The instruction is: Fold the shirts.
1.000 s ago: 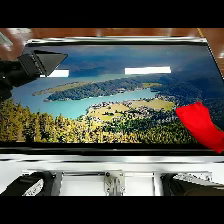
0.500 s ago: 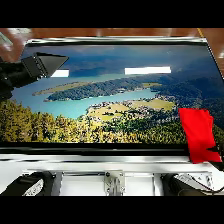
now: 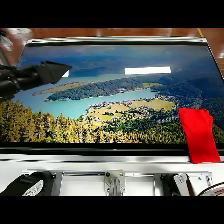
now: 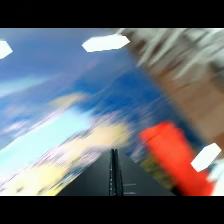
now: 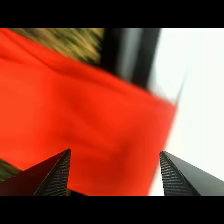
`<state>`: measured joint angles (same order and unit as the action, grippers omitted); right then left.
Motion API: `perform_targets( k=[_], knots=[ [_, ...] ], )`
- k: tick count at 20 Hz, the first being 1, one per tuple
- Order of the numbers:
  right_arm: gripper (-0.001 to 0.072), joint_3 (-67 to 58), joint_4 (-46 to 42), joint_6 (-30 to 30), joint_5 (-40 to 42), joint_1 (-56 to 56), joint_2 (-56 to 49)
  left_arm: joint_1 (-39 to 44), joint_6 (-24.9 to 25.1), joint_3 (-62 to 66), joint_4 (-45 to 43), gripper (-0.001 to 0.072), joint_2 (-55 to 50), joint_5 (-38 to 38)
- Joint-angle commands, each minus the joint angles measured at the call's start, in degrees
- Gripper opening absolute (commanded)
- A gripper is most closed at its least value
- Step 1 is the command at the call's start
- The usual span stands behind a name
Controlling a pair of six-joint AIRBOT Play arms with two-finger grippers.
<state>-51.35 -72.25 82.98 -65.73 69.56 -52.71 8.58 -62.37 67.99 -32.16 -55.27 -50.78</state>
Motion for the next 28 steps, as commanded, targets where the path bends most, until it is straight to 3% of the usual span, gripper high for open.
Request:
perform_targets(
  k=[1, 3, 5, 6, 7, 8, 15, 28],
  knots=[
    [0.0664, -3.6, 16.7, -15.4, 8.9, -10.3, 7.2, 6.2, -20.4, 0.0, -30.9, 0.0037, -2.7, 1.0],
    [0.0663, -3.6, 17.1, -18.3, 4.8, -23.8, 7.9, 12.4, -27.0, 0.5, -45.2, 0.0037, -5.9, -7.0],
    [0.0654, -3.6, 7.3, -11.2, 0.3, -37.8, 6.3, 18.1, -31.6, 2.5, -55.5, 0.0044, -10.0, -19.2],
    [0.0654, -3.6, 1.7, -4.2, -1.3, -43.6, 5.2, 20.1, -31.6, 3.6, -58.0, 0.0176, -12.1, -24.0],
    [0.0655, -3.6, -2.5, 1.6, -3.2, -48.6, 4.0, 21.1, -31.6, 4.4, -59.0, 0.0422, -13.8, -27.3],
    [0.0655, -3.6, -4.1, 3.6, -4.7, -52.1, 2.8, 21.5, -31.6, 5.0, -59.4, 0.0564, -15.2, -29.4],
    [0.0655, -3.6, -4.1, 3.6, -7.4, -64.5, 0.8, 20.4, -31.6, 5.2, -59.4, 0.0565, -16.4, -29.0],
    [0.0655, -3.6, -4.0, 3.6, -7.3, -65.1, 0.8, 20.4, -31.6, 5.1, -58.0, 0.0565, -16.5, -29.0]
  ],
)
